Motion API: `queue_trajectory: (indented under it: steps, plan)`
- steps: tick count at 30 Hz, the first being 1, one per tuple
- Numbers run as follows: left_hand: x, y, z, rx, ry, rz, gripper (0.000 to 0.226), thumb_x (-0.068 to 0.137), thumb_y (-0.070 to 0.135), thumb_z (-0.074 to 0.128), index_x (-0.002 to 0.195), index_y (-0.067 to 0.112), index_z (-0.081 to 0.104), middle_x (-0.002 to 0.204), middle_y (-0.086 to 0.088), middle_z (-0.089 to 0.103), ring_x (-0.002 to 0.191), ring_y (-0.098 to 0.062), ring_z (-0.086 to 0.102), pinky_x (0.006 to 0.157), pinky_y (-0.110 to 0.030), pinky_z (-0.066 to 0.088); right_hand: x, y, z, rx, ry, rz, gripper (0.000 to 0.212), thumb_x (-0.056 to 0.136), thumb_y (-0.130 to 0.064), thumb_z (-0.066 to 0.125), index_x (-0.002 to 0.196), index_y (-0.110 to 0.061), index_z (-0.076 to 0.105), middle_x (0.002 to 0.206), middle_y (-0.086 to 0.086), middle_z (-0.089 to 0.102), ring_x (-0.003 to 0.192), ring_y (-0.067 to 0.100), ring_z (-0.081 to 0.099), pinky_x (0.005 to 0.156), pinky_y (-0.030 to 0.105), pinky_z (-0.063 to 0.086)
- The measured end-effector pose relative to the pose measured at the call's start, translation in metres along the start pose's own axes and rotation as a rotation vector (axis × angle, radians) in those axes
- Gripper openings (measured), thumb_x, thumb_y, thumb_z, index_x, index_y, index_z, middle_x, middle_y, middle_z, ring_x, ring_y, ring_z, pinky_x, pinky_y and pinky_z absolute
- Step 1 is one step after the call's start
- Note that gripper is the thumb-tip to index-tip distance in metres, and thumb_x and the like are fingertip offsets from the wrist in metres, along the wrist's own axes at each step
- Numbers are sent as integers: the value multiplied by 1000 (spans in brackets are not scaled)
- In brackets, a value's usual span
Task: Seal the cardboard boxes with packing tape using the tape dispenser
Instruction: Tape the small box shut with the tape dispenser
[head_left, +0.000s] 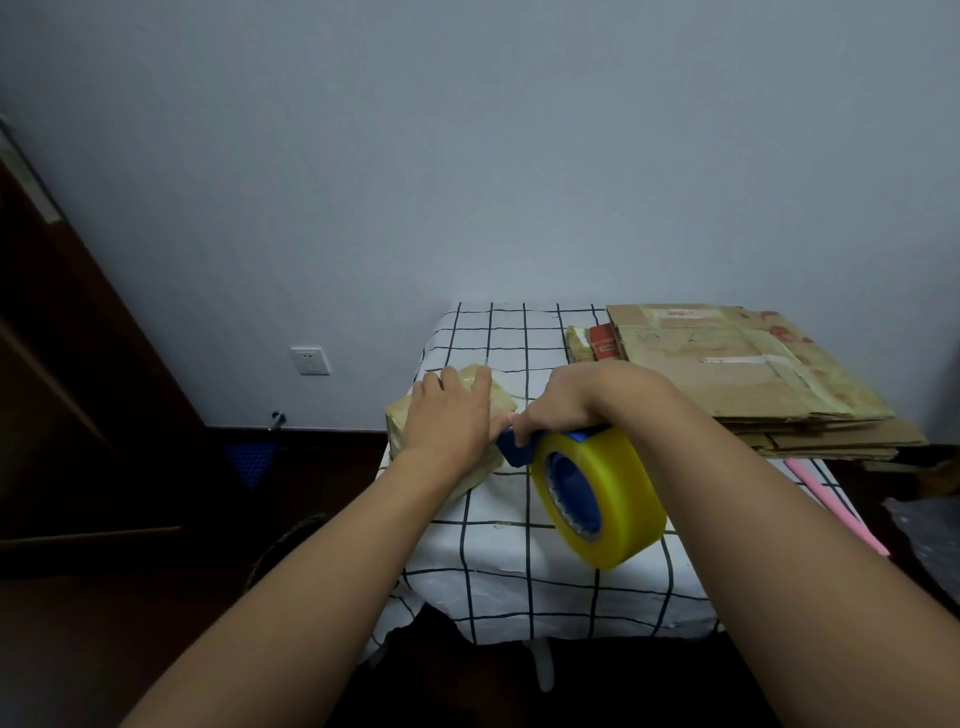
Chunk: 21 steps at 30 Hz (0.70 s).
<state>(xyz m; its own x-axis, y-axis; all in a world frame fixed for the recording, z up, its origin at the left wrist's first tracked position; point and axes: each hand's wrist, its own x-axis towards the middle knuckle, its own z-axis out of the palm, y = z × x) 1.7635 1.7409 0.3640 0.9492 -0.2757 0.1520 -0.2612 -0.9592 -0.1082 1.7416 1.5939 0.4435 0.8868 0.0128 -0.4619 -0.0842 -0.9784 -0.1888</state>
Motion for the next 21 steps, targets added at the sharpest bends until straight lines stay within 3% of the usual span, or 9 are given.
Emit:
queue_trajectory:
  steps: [8,13,21]
  plan:
    - [0,4,-8,-113,-44,-45,64,97,60,36,148,21,27,141,-21,42,124,-39,41,102,-45,36,5,2,8,-73,120,11,37,60,-53,73,77,-22,64,79,2,66,69,20,65,64,30,53]
    - [-1,7,-7,-105,-73,-38,65,98,55,38,151,21,23,144,-23,38,126,-39,39,104,-44,33,5,5,3,-51,70,3,43,62,-59,74,78,-21,60,83,3,64,72,21,63,58,29,47]
    - [0,9,0,-182,-80,-69,61,98,59,37,145,21,31,137,-21,45,123,-39,42,99,-44,38,9,4,3,-162,101,11,38,61,-51,74,81,-21,62,86,4,66,75,23,67,76,38,59]
